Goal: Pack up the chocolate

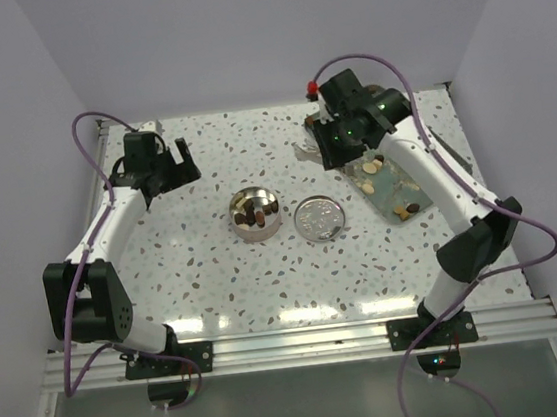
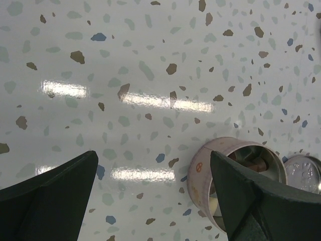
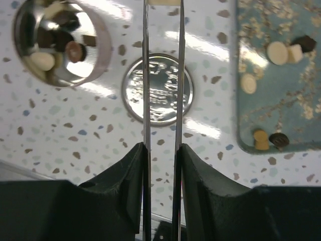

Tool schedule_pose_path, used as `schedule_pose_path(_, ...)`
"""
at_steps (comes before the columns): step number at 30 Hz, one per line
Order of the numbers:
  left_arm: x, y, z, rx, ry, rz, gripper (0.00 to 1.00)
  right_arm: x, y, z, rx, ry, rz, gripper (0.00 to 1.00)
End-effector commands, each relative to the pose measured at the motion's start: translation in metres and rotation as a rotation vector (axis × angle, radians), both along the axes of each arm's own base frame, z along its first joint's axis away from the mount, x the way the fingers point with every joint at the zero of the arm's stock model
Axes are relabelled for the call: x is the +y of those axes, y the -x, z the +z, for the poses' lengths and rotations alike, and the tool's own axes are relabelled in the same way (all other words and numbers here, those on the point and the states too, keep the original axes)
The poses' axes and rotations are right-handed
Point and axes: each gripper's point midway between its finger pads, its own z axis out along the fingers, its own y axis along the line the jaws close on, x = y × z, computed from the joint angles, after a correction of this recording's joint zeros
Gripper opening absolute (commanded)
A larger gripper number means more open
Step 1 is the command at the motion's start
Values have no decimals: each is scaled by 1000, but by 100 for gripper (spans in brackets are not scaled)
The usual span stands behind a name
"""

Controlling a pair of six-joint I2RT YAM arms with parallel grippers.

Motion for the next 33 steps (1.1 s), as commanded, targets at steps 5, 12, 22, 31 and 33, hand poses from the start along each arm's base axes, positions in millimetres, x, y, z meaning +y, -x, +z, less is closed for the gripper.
schedule_pose_path(5, -3, -7, 7, -36, 13, -7, 100, 91, 35, 42, -24, -126, 219, 34)
schedule_pose_path(12, -3, -6, 4, -26, 13, -5, 100, 127, 77, 20, 72, -95, 362, 34)
schedule_pose_path(22, -4, -8, 3, -27, 12, -10, 100, 141, 80, 15, 84, -98, 382, 39)
schedule_pose_path(31, -3, -7, -1, -16, 10, -9, 100, 141, 80, 12, 84, -83, 384, 42)
schedule_pose_path(33, -3, -7, 0, -18, 9, -10, 100, 140, 79, 13, 78, -75, 379, 42)
